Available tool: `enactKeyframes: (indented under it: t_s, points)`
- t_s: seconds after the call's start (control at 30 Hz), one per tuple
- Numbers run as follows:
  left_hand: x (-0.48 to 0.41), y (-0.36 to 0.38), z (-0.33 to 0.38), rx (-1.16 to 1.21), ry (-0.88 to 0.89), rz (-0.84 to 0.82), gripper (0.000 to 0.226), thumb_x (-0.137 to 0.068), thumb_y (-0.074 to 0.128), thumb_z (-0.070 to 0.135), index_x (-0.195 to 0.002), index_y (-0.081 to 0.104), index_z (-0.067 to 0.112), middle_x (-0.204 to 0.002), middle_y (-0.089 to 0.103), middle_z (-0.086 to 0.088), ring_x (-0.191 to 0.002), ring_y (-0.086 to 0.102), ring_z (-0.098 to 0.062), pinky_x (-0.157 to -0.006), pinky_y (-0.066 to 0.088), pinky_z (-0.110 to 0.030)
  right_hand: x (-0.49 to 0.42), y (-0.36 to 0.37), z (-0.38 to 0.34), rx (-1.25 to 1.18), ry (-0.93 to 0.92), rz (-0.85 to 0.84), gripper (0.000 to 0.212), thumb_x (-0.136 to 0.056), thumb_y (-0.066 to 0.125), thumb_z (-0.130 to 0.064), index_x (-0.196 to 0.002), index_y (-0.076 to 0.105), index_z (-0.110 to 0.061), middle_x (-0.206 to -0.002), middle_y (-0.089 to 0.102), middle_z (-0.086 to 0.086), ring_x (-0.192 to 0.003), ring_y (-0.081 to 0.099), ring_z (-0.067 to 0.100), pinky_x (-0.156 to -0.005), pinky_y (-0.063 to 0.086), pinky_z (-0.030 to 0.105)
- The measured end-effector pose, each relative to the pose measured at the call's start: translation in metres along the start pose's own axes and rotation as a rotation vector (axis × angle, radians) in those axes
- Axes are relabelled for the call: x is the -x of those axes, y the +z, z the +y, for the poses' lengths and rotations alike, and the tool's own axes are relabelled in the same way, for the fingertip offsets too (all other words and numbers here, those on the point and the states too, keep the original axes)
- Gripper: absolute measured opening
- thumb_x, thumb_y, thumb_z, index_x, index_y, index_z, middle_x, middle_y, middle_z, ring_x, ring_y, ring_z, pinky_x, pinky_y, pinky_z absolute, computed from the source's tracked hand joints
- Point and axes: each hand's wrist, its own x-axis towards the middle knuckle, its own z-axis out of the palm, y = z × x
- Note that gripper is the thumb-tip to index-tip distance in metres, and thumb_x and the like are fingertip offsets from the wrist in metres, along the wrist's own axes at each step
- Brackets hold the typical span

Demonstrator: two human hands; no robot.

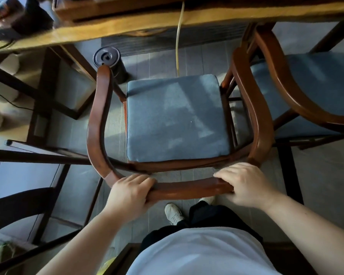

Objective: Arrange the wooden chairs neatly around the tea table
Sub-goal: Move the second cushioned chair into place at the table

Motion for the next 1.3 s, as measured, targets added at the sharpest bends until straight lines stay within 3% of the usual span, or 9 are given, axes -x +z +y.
enactKeyframes:
  t_s: [0.1,0.3,0.5,0.63,0.77,0.93,1.13,1.3]
  points:
    - [0.0,0.003,-0.009,-0.034,-0.003,-0.01,0.032,-0.076,0.056,0.048,-0.083,0.069,0.02,-0.075,0.069,0.005,-0.065,0.066,-0.022,-0.051,0.052,-0.031,0.001,0.003,0.004,-0.026,-0.034,0.018,0.032,-0.059,0.075,-0.03,-0.088,0.071,-0.019,-0.086,0.073,-0.003,-0.077,0.068,0.023,-0.066,0.055,0.039]
    - [-0.006,0.002,-0.017,-0.012,0.107,0.02,0.053,-0.094,0.035,0.057,-0.088,0.071,0.019,-0.076,0.071,0.005,-0.064,0.067,-0.019,-0.049,0.054,-0.03,0.001,0.013,0.008,-0.033,-0.012,0.016,0.023,-0.06,0.07,-0.025,-0.083,0.067,-0.02,-0.08,0.069,-0.004,-0.073,0.063,0.024,-0.07,0.049,0.036]
    - [-0.024,-0.009,-0.056,-0.035,0.109,-0.001,0.05,-0.093,0.037,0.059,-0.088,0.069,0.021,-0.077,0.07,0.005,-0.066,0.066,-0.022,-0.049,0.054,-0.034,-0.028,0.017,0.002,-0.007,0.022,0.043,0.024,-0.064,0.069,-0.035,-0.083,0.066,-0.02,-0.078,0.068,-0.003,-0.072,0.063,0.025,-0.066,0.05,0.038]
    - [-0.041,-0.025,-0.082,-0.075,0.11,-0.033,0.037,-0.08,0.051,0.057,-0.091,0.068,0.026,-0.079,0.071,0.007,-0.067,0.067,-0.021,-0.048,0.054,-0.034,-0.054,0.018,-0.006,-0.01,0.045,0.079,0.031,-0.074,0.058,-0.048,-0.085,0.068,-0.021,-0.081,0.07,-0.004,-0.074,0.065,0.024,-0.065,0.052,0.038]
    - [-0.058,-0.038,-0.103,-0.146,0.134,-0.1,0.034,-0.063,0.077,0.052,-0.087,0.068,0.03,-0.078,0.069,0.013,-0.065,0.066,-0.017,-0.044,0.051,-0.029,-0.073,0.019,-0.01,0.021,0.093,0.079,0.032,-0.071,0.066,-0.048,-0.089,0.068,-0.022,-0.084,0.072,-0.006,-0.075,0.066,0.024,-0.065,0.053,0.038]
    - [-0.064,-0.042,-0.128,-0.164,0.107,-0.113,0.036,-0.062,0.079,0.054,-0.087,0.068,0.031,-0.073,0.07,0.01,-0.06,0.066,-0.02,-0.046,0.052,-0.03,-0.092,0.021,-0.019,0.044,0.101,0.059,0.034,-0.073,0.065,-0.054,-0.088,0.066,-0.024,-0.083,0.07,-0.008,-0.075,0.065,0.022,-0.062,0.052,0.036]
    - [-0.062,-0.033,-0.118,-0.148,0.15,-0.052,0.039,-0.069,0.049,0.059,-0.078,0.068,0.027,-0.065,0.067,0.01,-0.053,0.063,-0.02,-0.039,0.046,-0.027,-0.083,0.008,-0.007,0.098,0.011,0.018,0.033,-0.076,0.061,-0.058,-0.087,0.064,-0.027,-0.08,0.068,-0.01,-0.072,0.065,0.018,-0.053,0.049,0.031]
    - [-0.07,-0.027,-0.097,-0.164,0.166,-0.054,0.04,-0.071,0.048,0.061,-0.077,0.067,0.026,-0.063,0.066,0.01,-0.053,0.062,-0.018,-0.038,0.044,-0.025,-0.072,-0.001,0.011,0.096,0.006,0.014,0.029,-0.075,0.068,-0.054,-0.088,0.063,-0.028,-0.079,0.069,-0.009,-0.072,0.067,0.02,-0.055,0.052,0.034]
